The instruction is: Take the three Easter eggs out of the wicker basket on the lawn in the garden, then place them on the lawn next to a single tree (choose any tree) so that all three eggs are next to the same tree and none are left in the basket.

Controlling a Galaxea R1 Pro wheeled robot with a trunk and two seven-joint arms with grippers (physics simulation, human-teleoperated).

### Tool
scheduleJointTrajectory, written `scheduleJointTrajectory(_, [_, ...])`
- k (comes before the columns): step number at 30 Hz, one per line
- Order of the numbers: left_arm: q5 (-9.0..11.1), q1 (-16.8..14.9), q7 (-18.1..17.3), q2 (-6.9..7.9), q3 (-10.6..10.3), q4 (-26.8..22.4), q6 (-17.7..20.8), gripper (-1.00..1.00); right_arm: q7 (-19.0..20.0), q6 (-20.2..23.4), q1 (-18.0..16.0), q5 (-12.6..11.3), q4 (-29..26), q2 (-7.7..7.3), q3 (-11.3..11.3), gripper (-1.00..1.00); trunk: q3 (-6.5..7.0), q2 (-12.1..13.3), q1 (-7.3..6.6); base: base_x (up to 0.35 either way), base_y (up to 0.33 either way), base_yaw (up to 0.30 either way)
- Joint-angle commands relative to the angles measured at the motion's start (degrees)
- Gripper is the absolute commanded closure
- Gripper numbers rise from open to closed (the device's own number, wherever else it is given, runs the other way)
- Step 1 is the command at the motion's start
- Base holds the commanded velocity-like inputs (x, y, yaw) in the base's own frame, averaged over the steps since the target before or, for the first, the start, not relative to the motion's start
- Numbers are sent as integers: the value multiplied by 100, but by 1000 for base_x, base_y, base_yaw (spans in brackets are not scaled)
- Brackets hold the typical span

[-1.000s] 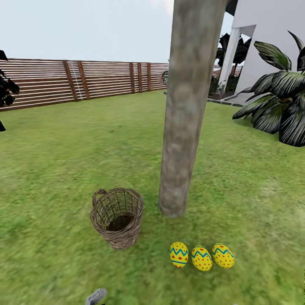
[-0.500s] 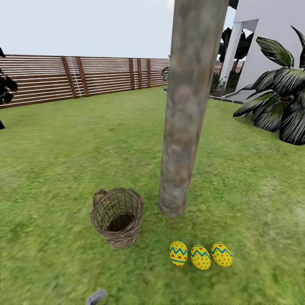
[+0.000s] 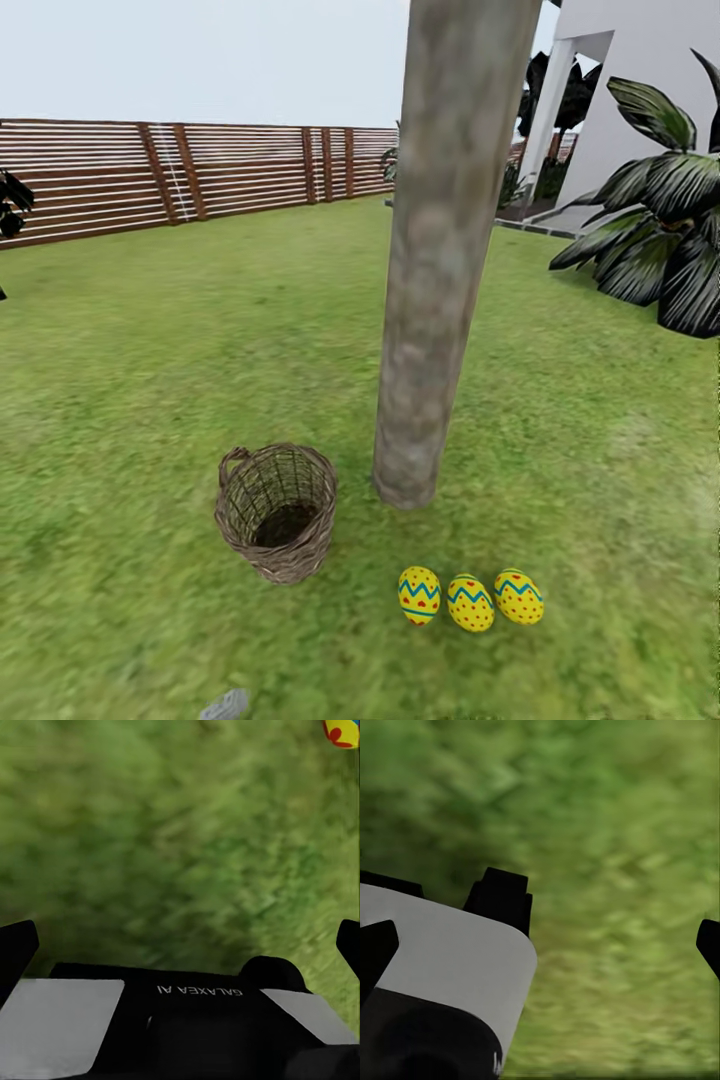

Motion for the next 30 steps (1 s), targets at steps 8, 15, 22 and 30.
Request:
scheduleJointTrajectory(8, [61,75,1629,-291,-37,12,-126,-100,13,12,-6,47,7,-2,-46,-100,65,320,-177,0,0,-72])
scheduleJointTrajectory(15, [58,190,1693,-301,-37,12,-192,-100,13,-41,1,42,7,-1,-46,-100,126,601,-331,0,0,-73])
scheduleJointTrajectory(22, [65,200,1689,-303,-37,12,-189,-100,11,-327,54,44,7,6,-46,-100,186,882,-485,0,0,-71])
scheduleJointTrajectory(30, [66,289,1690,-310,-37,12,-187,-100,13,-356,114,72,15,8,-46,-100,259,1202,-660,0,0,-21])
